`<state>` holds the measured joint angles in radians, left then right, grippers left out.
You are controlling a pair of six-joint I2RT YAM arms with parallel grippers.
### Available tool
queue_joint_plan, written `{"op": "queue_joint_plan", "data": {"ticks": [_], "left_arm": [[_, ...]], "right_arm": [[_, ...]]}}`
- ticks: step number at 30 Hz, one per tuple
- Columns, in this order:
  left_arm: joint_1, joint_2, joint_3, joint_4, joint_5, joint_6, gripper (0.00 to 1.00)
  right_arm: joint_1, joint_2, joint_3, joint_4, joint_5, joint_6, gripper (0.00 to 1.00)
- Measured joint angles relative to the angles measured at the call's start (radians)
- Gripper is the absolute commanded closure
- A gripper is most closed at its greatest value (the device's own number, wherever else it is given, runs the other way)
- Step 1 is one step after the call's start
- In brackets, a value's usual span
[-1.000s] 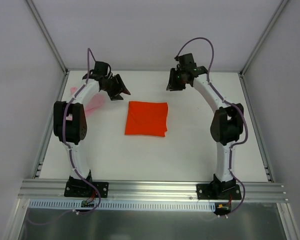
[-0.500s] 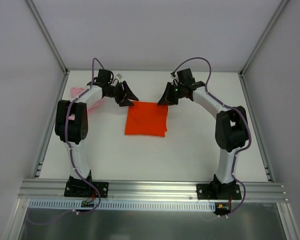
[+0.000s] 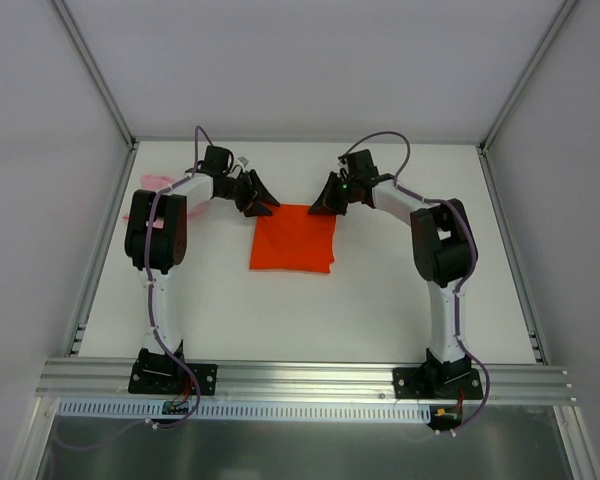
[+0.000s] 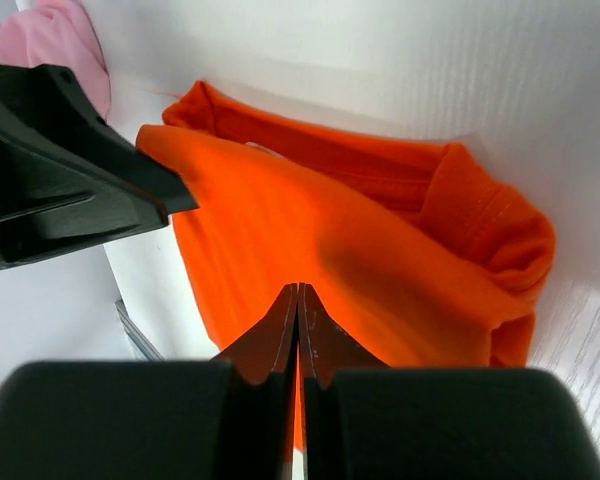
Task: Fold and stack the t-shirts
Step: Smooth out wrinkles on the folded tshirt
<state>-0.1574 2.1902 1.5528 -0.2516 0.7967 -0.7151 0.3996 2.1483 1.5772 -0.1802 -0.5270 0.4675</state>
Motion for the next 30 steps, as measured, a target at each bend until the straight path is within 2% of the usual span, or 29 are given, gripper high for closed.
{"op": "queue_joint_plan", "data": {"ticks": [7, 14, 23, 26, 30], "left_arm": [[0.0, 0.025, 0.045, 0.036, -0.029, -0.029, 0.59], [0.002, 0.036, 0.059, 0.019, -0.079, -0.026, 0.59], [0.056, 0.033, 0.102, -0.064, -0.182, 0.029, 0.57], [0.074, 0.01, 0.141, -0.126, -0.236, 0.072, 0.56], [0.093, -0.098, 0.197, -0.257, -0.353, 0.123, 0.53]], "right_arm": [[-0.028, 0.03, -0.019, 0.071, 0.026, 0.042, 0.99], [-0.063, 0.045, -0.017, 0.06, 0.083, 0.03, 0.99], [-0.068, 0.082, 0.163, -0.152, 0.209, -0.131, 0.99], [-0.068, 0.036, 0.183, -0.201, 0.266, -0.189, 0.99], [-0.067, -0.089, 0.179, -0.283, 0.307, -0.232, 0.99]]}}
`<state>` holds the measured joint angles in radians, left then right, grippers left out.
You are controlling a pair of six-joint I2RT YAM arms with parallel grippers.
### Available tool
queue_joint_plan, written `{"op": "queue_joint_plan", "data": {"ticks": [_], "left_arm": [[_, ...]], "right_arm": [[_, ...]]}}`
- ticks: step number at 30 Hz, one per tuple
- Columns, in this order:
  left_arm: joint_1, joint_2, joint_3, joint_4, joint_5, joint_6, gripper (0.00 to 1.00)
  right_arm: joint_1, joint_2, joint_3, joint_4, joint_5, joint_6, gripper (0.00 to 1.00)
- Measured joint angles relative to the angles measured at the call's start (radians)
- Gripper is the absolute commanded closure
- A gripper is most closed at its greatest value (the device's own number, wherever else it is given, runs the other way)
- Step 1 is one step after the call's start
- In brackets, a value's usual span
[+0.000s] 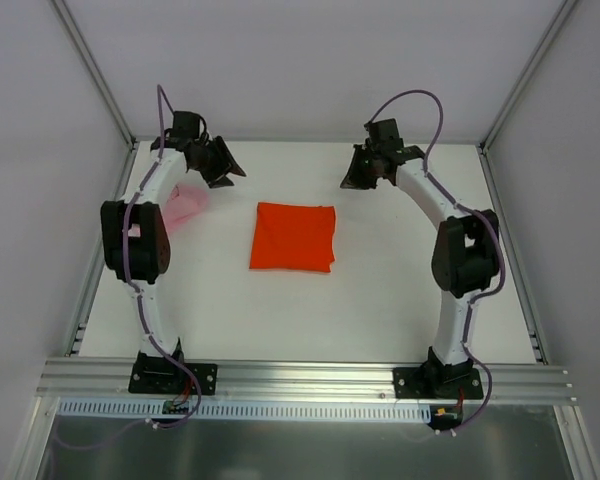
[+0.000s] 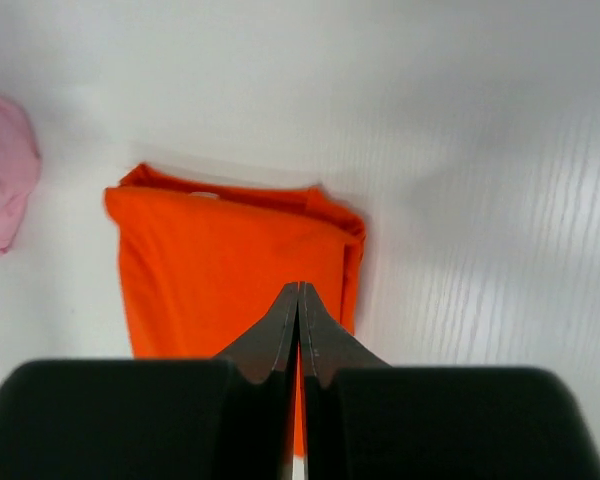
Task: Fold and stack the t-shirts
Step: Smooth out wrinkles on the folded tshirt
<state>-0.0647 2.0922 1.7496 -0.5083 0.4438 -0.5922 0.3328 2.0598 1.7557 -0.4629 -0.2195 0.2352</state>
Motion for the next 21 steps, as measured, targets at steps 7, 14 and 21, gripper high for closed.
{"op": "queue_joint_plan", "data": {"ticks": [7, 14, 21], "left_arm": [[0.074, -0.331, -0.013, -0.159, -0.196, 0.019, 0.54], [0.084, -0.534, -0.391, -0.079, -0.014, 0.042, 0.55], [-0.085, -0.543, -0.785, 0.099, 0.185, -0.063, 0.55]], "right_arm": [[0.04, -0.334, -0.159, -0.046, 0.032, -0.004, 0.99], [0.124, -0.46, -0.362, -0.047, -0.003, 0.011, 0.99], [0.154, -0.436, -0.544, 0.083, -0.122, 0.114, 0.99]]}}
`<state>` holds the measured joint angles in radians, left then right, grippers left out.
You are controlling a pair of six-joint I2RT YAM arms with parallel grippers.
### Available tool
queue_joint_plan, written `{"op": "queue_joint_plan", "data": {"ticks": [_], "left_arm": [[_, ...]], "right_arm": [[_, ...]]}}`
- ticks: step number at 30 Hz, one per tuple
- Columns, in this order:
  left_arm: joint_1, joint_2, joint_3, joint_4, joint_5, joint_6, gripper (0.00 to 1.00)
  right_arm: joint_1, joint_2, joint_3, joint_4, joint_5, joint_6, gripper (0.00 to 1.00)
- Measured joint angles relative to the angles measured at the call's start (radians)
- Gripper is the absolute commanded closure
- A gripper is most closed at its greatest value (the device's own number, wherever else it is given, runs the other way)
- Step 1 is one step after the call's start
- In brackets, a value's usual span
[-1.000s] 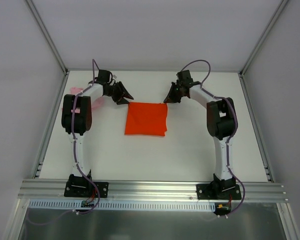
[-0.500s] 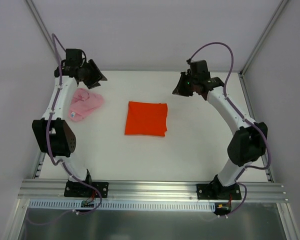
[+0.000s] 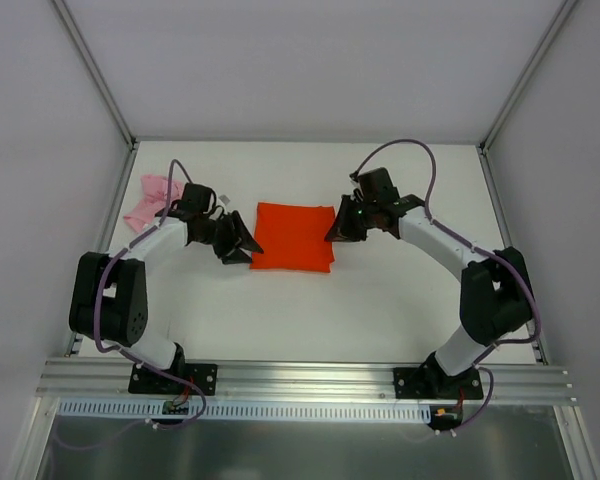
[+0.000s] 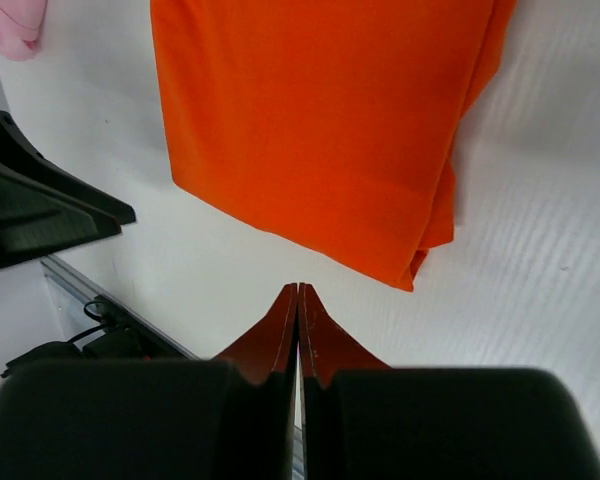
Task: Fold and stack the t-shirts
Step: Smooth out wrinkles on the folded tshirt
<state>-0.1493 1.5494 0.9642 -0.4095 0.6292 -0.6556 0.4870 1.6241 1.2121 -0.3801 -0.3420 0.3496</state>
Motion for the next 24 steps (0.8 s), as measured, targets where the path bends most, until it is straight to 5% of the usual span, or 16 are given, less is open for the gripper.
{"op": "queue_joint_plan", "data": {"ticks": [9, 24], "left_arm": [[-0.179, 0.018, -0.031, 0.27, 0.03, -0.163, 0.57], [-0.184, 0.114, -0.031, 0.4, 0.022, -0.273, 0.58]], "right_arm": [[0.009, 0.172, -0.082, 0.238, -0.131, 0.15, 0.99], [0.048, 0.291, -0.149, 0.447, -0.157, 0.261, 0.99]]}}
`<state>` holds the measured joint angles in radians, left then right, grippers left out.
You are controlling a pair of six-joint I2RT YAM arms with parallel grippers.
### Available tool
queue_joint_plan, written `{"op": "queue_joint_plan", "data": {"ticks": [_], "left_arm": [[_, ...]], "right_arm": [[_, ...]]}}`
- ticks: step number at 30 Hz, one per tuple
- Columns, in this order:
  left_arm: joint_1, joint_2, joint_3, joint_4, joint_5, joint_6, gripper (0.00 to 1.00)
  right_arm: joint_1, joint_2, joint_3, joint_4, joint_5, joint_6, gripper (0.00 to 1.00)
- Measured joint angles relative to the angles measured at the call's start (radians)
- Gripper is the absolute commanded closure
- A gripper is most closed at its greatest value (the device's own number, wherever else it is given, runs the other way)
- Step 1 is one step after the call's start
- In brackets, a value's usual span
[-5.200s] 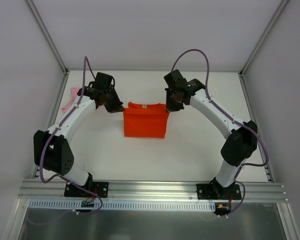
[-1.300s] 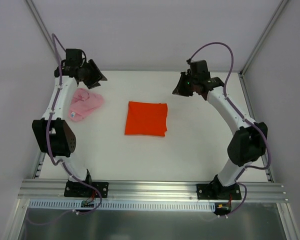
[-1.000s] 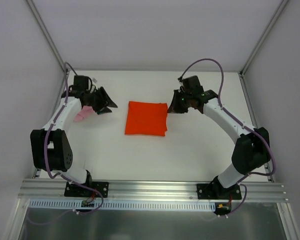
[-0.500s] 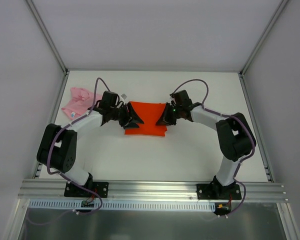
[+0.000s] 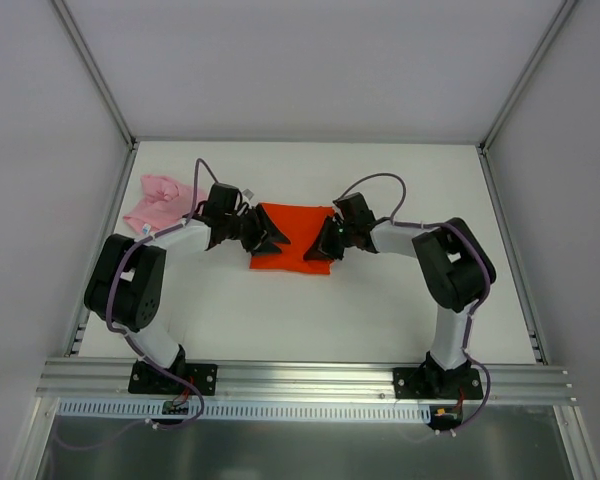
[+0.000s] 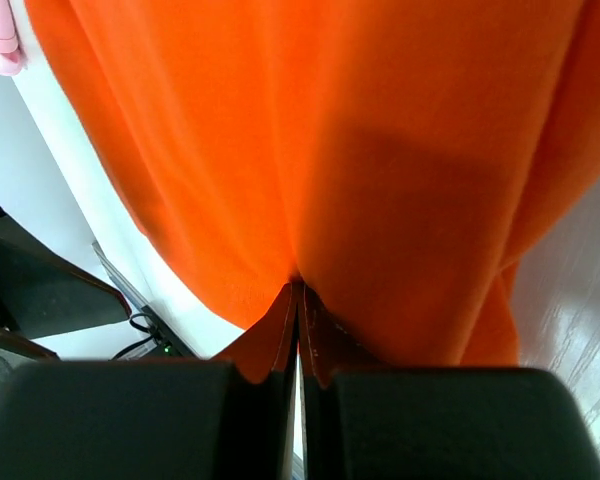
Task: Fold and stack the t-shirts
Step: Smooth out wrinkles on the folded tshirt
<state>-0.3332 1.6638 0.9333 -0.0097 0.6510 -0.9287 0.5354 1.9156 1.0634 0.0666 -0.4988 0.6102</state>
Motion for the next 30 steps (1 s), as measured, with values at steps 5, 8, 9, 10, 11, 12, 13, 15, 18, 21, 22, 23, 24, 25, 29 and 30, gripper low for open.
{"op": "queue_joint_plan", "data": {"ticks": [5, 8, 9, 10, 11, 12, 13, 15, 18, 21, 22, 23, 24, 25, 29, 30], "left_arm": [[0.0, 0.005, 0.0, 0.005, 0.0, -0.002, 0.58], [0.0, 0.002, 0.0, 0.003, -0.001, -0.002, 0.58], [0.0, -0.003, 0.001, -0.003, -0.002, -0.002, 0.58], [0.0, -0.013, 0.002, -0.013, -0.006, 0.0, 0.58], [0.0, -0.023, 0.004, -0.029, -0.01, 0.003, 0.57], [0.0, -0.035, 0.009, -0.048, -0.019, 0.008, 0.57], [0.0, -0.05, 0.016, -0.068, -0.032, 0.016, 0.58], [0.0, -0.075, 0.036, -0.114, -0.051, 0.035, 0.58], [0.0, -0.117, 0.06, -0.205, -0.098, 0.082, 0.59], [0.001, -0.185, 0.063, -0.312, -0.176, 0.14, 0.56], [0.001, -0.224, 0.063, -0.362, -0.218, 0.171, 0.55], [0.002, -0.261, 0.064, -0.401, -0.249, 0.2, 0.51], [0.002, -0.296, 0.067, -0.435, -0.276, 0.225, 0.49], [0.004, -0.332, 0.071, -0.464, -0.301, 0.249, 0.47], [0.008, -0.489, 0.072, -0.547, -0.402, 0.343, 0.41], [0.013, -0.517, 0.072, -0.56, -0.419, 0.362, 0.41]], "right_arm": [[0.005, 0.004, 0.001, -0.006, 0.017, -0.011, 0.99], [0.019, -0.037, 0.014, -0.094, 0.068, -0.055, 0.99], [0.026, -0.062, 0.022, -0.134, 0.092, -0.073, 0.99], [0.032, -0.088, 0.031, -0.174, 0.112, -0.092, 0.99], [0.037, -0.118, 0.04, -0.211, 0.135, -0.111, 0.99], [0.043, -0.155, 0.051, -0.251, 0.165, -0.13, 0.99], [0.047, -0.19, 0.064, -0.29, 0.191, -0.146, 0.99], [0.049, -0.258, 0.097, -0.369, 0.259, -0.174, 0.99], [0.05, -0.333, 0.138, -0.479, 0.368, -0.196, 0.99], [0.05, -0.431, 0.128, -0.573, 0.465, -0.204, 0.98], [0.05, -0.468, 0.117, -0.598, 0.486, -0.203, 0.97], [0.05, -0.511, 0.102, -0.615, 0.502, -0.203, 0.96], [0.05, -0.557, 0.084, -0.639, 0.517, -0.203, 0.96], [0.051, -0.599, 0.069, -0.663, 0.529, -0.203, 0.96], [0.059, -0.758, -0.029, -0.719, 0.578, -0.198, 0.91], [0.06, -0.788, -0.055, -0.729, 0.585, -0.199, 0.91]]}}
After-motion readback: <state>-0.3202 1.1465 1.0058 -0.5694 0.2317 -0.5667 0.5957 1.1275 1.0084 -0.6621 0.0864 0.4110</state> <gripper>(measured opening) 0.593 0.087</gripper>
